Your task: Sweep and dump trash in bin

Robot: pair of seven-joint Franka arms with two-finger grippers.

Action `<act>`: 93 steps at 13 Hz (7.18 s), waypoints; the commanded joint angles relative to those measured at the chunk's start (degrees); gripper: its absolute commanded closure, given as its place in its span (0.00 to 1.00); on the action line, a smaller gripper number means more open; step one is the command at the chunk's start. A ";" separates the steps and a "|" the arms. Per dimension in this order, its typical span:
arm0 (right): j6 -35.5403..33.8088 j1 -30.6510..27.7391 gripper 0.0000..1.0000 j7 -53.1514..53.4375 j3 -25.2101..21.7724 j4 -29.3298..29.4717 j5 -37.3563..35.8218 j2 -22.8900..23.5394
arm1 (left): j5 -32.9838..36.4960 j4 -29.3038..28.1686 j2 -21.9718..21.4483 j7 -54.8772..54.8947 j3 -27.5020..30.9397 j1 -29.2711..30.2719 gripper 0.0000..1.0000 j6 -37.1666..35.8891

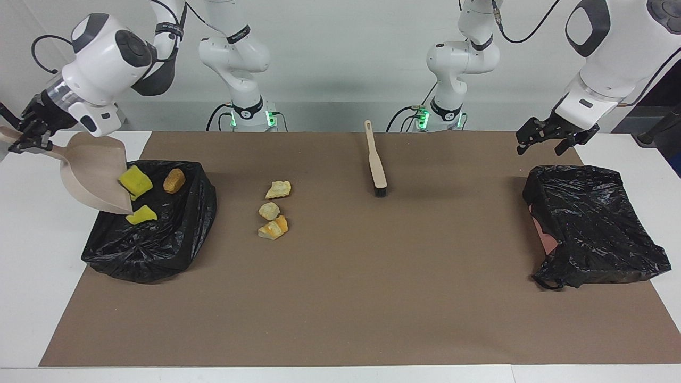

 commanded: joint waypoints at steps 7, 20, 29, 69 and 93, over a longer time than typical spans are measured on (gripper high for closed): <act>-8.49 0.44 1.00 5.97 4.23 -0.40 11.70 -8.00 | 0.74 -0.92 -1.40 1.01 -1.12 -0.10 0.00 2.16; -20.91 11.50 1.00 59.52 10.22 2.61 49.24 -4.06 | 0.56 -1.09 -1.40 1.01 -1.21 -0.10 0.00 2.95; -20.03 29.61 1.00 112.72 10.22 16.03 64.89 15.97 | 0.30 -1.18 -1.49 0.92 -1.38 -0.10 0.00 2.86; 9.24 54.14 0.00 139.57 14.52 -14.00 78.89 11.08 | 0.21 -7.60 7.37 -6.62 -1.65 -16.70 0.00 19.82; -7.44 43.09 1.00 127.46 14.26 -14.61 76.25 -1.39 | -6.12 -4.70 24.35 -30.63 -1.65 -26.82 1.00 32.84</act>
